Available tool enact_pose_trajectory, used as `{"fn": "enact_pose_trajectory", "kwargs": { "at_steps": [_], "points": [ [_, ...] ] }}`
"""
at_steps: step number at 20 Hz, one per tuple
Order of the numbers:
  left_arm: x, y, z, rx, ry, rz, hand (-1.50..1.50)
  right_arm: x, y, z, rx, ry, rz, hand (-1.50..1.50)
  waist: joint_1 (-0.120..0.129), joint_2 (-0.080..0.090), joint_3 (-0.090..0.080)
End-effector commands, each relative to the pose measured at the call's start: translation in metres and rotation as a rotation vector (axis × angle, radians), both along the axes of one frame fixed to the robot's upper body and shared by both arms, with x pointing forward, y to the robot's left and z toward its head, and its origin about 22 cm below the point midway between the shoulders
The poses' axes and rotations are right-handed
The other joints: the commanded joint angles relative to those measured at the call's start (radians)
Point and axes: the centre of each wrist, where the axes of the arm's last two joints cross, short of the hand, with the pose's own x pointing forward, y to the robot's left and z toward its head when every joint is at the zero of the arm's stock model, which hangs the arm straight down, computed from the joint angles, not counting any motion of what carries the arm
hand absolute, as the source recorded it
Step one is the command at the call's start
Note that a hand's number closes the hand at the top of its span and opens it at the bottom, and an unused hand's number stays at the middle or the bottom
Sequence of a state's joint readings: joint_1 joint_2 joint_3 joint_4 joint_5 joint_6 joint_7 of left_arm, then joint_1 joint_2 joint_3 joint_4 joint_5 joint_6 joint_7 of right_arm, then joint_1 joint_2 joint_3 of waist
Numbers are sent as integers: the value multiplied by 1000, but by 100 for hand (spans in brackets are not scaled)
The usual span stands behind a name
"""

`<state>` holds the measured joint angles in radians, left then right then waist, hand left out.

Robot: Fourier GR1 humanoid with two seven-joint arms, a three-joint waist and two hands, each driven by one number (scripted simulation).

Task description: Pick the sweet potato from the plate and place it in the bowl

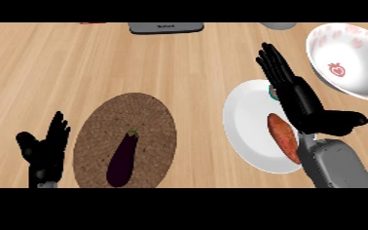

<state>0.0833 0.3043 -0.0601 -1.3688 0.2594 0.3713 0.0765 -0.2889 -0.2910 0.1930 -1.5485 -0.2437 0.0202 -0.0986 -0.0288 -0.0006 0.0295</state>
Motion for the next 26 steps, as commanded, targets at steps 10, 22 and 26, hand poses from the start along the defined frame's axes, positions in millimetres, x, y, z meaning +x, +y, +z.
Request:
{"fn": "enact_pose_trajectory", "kwargs": {
  "at_steps": [10,22,26],
  "points": [
    [61,20,119,136,-521,-217,0,-76,9,0,-100,-230,370,-150,-24,-13,-28],
    [81,25,132,121,-546,-240,0,-112,-91,76,-546,-386,297,-150,4,-2,-31],
    [71,30,127,139,-547,-230,0,-113,-109,127,-779,-324,303,-150,5,-4,-32]
  ]
}}
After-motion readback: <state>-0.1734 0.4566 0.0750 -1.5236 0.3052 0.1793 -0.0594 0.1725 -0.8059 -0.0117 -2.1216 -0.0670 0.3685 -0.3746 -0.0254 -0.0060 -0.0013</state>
